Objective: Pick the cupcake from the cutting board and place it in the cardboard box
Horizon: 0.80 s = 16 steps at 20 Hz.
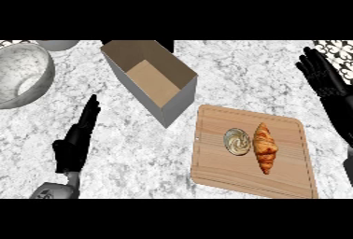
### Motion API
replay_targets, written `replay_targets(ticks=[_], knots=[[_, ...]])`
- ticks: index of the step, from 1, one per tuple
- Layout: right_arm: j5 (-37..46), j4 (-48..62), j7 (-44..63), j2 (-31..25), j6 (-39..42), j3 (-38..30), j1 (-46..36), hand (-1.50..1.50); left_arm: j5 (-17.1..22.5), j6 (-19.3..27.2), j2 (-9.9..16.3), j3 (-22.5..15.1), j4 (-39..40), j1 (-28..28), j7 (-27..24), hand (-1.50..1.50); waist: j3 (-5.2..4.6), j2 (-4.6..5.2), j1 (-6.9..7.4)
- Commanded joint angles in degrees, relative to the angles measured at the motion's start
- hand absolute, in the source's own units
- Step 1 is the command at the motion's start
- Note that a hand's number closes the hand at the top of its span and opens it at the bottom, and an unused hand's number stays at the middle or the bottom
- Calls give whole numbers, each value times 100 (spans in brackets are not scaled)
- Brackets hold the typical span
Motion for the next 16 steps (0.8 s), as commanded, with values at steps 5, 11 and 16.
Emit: replay_targets(ticks=[5, 11, 16], knots=[[522, 380, -315, 1523, -1800, -158, -425, -150, -416, 77, 583, 256, -42, 141, 247, 0, 82, -19, 103], [1949, 1282, 35, 2148, -4058, -350, 216, -150, -332, -35, 591, 266, 63, 86, 391, 0, 84, 16, 57], [2432, 944, -578, 2330, -4148, 108, 919, -150, -418, -74, 651, 268, -793, 640, 864, 0, 77, -42, 2]])
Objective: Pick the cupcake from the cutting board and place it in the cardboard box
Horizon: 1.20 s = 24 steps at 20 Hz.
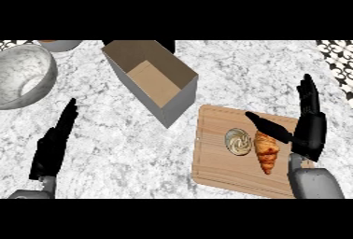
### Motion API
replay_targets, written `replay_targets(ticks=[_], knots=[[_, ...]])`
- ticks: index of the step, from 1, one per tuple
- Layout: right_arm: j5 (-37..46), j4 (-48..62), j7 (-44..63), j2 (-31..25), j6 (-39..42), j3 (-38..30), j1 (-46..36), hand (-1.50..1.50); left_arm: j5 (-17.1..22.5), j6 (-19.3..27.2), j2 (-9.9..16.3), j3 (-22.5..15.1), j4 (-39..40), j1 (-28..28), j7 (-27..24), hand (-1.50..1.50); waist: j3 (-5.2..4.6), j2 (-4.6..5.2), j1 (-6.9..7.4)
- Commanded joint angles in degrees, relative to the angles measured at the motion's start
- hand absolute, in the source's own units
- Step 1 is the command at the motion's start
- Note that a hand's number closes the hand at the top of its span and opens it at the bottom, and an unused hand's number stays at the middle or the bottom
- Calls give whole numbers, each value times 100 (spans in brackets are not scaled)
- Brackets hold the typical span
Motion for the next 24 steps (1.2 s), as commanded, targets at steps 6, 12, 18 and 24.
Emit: replay_targets(ticks=[6, 12, 18, 24], knots=[[1787, -71, 1847, -1354, 700, 926, 367, -150, -181, 108, -71, -29, -160, 190, 95, 0, -22, -34, -48], [1853, -770, 3628, -2213, 2693, 1617, 270, -150, -6, -94, 51, 170, 57, 7, 98, 0, -30, -35, -96], [1483, -1539, 5509, -2027, 4074, 2043, -295, -150, -112, -51, -83, 171, 218, 57, -225, 0, -12, -24, -46], [1866, -1381, 6512, -1257, 4427, 2099, -810, -150, -182, -225, -182, 268, 162, 144, -211, 0, -2, -13, -21]])
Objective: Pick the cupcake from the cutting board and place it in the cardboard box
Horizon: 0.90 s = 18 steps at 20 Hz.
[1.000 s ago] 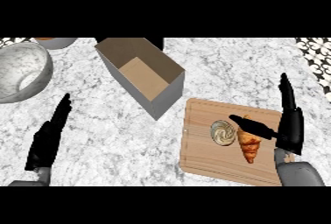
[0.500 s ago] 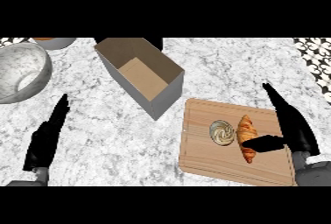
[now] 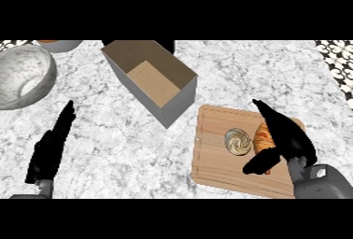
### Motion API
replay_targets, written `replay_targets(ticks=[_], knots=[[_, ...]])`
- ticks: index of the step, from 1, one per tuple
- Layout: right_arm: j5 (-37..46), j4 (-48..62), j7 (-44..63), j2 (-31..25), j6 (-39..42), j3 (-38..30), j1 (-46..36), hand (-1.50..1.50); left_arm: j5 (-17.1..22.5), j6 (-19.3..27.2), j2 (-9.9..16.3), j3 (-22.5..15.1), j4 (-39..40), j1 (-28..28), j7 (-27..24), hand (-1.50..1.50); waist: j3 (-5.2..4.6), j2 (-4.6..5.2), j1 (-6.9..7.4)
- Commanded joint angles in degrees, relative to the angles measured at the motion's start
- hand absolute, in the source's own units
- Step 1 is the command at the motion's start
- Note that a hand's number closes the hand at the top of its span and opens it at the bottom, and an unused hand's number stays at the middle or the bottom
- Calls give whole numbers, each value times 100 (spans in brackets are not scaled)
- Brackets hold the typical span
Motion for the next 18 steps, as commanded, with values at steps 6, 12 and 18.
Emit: replay_targets(ticks=[6, 12, 18], knots=[[873, 505, 423, 833, 74, 25, -7, -150, -396, 20, -368, 23, 21, -212, 194, 0, 7, 10, -14], [1062, 241, 749, 1023, 681, -157, 88, -150, -413, -290, -380, 305, 187, -169, -2, 0, 6, 8, -17], [1459, 300, 189, 1193, 401, -104, 695, -150, -417, -475, -474, 519, 475, -143, -249, 0, 6, 8, -34]])
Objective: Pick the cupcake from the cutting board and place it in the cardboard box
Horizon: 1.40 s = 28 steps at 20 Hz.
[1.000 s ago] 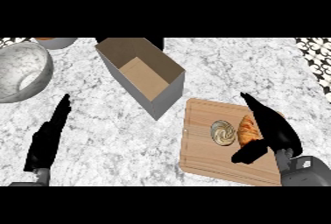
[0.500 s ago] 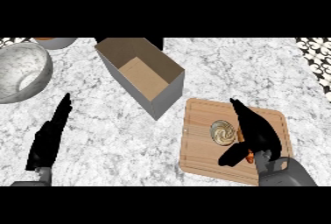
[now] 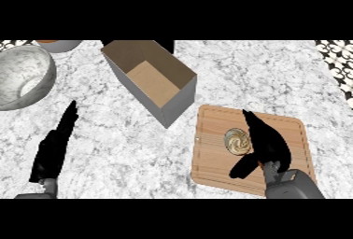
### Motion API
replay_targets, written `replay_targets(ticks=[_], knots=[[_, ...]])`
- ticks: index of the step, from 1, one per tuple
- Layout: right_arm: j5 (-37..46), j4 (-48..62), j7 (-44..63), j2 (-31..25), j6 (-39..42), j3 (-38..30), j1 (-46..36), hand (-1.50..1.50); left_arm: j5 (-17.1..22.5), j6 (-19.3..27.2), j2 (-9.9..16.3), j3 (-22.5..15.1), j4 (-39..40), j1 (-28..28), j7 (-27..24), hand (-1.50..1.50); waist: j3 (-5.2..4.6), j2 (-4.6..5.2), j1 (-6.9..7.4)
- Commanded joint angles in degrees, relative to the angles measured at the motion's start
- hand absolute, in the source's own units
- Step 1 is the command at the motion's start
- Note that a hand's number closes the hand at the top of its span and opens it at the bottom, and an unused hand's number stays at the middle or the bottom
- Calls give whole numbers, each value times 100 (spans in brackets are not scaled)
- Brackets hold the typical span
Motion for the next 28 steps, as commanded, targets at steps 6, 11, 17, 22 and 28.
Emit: replay_targets(ticks=[6, 11, 17, 22, 28], knots=[[617, 542, -543, 436, -12, -372, 24, -150, -262, -220, -174, 225, -292, 22, 186, 0, 0, 1, 1], [546, 138, -536, 389, 354, -663, 141, -150, -354, -213, -367, 265, -111, 251, -184, 0, 0, -1, -3], [952, 637, -778, 769, 119, -674, 61, -150, -467, -373, -431, 333, -452, 102, 200, 0, 0, 0, 0], [1215, 966, -981, 1032, -215, -535, 181, -150, -444, -447, -433, 560, 190, -179, -139, 0, 0, 3, -6], [975, 1027, -1194, 773, 340, -991, 94, -150, -530, -531, -531, 520, -201, 130, 50, 0, 0, 0, -4]])
